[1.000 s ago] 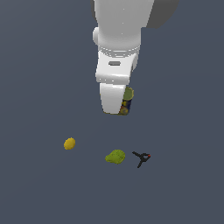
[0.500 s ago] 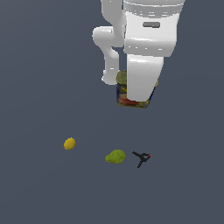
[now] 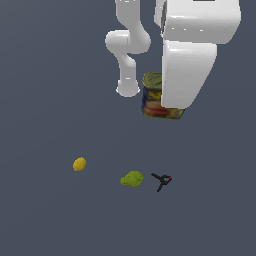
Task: Pick up a designated object from a clutter of objects.
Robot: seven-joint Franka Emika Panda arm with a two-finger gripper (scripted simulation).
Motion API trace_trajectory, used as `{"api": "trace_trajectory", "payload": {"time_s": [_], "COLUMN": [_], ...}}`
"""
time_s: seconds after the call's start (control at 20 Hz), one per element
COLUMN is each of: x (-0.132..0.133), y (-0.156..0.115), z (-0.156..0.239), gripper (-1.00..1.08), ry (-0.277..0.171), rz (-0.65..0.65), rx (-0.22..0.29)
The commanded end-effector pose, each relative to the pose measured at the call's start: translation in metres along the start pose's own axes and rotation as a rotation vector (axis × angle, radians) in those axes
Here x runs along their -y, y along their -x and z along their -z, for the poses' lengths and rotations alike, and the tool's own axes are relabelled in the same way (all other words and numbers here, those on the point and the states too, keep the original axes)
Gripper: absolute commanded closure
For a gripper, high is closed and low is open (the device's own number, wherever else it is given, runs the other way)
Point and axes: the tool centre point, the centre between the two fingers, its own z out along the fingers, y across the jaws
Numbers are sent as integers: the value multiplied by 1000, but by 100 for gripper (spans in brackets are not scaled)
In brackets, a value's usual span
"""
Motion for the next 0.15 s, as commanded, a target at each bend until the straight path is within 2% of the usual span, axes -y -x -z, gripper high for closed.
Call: {"api": "trace_trajectory", "payload": {"time_s": [0.0, 0.1], "x": [-1, -1], "y": [-2, -2], "z": [5, 5], "gripper": [108, 108], "ry": [4, 4], "rz": [-1, -1], "rx": [-1, -1]}}
